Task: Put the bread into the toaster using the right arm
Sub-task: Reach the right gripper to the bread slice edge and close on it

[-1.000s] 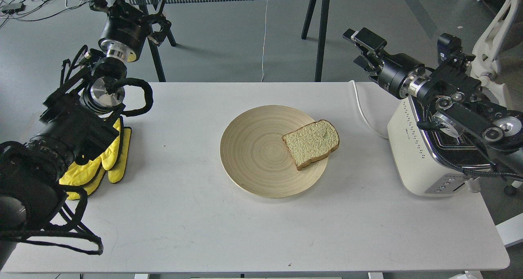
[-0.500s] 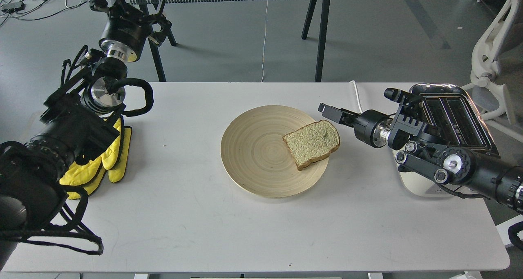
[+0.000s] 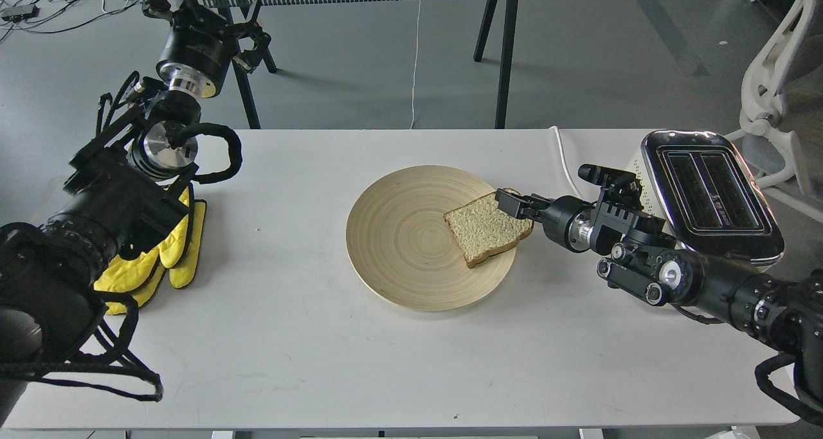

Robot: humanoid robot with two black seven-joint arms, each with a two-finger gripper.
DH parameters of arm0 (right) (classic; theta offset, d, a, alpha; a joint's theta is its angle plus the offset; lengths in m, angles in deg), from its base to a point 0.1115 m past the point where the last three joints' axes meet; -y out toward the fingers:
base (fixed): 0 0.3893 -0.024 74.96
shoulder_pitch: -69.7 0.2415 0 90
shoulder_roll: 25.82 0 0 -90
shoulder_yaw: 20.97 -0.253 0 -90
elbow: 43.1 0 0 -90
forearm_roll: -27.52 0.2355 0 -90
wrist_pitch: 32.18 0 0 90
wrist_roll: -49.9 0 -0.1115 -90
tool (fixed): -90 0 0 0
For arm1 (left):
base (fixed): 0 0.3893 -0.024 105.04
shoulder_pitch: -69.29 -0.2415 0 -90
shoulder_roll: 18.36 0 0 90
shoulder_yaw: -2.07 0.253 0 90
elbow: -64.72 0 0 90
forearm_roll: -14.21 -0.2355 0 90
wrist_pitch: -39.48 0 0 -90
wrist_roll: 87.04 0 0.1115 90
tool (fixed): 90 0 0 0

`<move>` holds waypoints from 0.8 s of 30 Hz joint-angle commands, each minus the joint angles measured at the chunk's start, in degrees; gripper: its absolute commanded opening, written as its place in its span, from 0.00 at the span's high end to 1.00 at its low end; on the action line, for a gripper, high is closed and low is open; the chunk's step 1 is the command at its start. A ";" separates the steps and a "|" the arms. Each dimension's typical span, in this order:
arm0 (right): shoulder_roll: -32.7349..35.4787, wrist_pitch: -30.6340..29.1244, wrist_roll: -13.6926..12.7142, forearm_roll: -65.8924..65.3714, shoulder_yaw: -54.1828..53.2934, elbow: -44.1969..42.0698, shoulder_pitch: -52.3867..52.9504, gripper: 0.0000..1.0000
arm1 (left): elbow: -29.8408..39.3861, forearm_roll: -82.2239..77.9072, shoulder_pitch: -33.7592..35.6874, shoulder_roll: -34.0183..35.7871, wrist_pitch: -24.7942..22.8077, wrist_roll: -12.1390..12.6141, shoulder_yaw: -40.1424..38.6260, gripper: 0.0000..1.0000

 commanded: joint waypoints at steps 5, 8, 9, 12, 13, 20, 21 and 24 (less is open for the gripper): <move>-0.49 0.21 0.00 0.03 0.50 -0.97 -0.88 0.41 | 0.00 0.00 0.02 0.00 0.00 0.08 0.08 0.00; -0.49 0.12 0.00 0.12 0.50 -0.97 -0.88 0.47 | 0.00 0.00 0.02 0.00 0.00 0.08 -0.01 0.00; -0.49 0.12 -0.09 0.12 0.50 -0.97 -0.88 0.49 | 0.00 0.00 0.02 -0.09 0.00 0.08 0.08 0.00; -0.58 0.21 -0.09 0.21 0.42 -0.97 -0.79 0.61 | 0.00 0.00 0.02 0.00 0.00 0.00 -0.01 0.00; -0.58 0.21 -0.09 0.21 0.42 -0.89 -0.71 0.65 | -0.09 0.00 0.02 0.00 0.00 0.00 0.08 0.00; -0.58 0.21 -0.09 0.38 0.42 -0.62 -0.18 0.81 | -0.09 0.00 0.02 -0.09 0.00 -0.09 -0.01 0.00; -0.58 0.21 -0.18 0.38 0.42 -0.54 -0.09 0.82 | 0.00 0.09 0.02 -0.09 0.00 -0.09 -0.01 0.00; -0.58 0.39 -0.18 0.38 0.24 -0.45 0.17 0.90 | 0.00 0.09 0.02 -0.09 0.00 -0.09 -0.01 0.00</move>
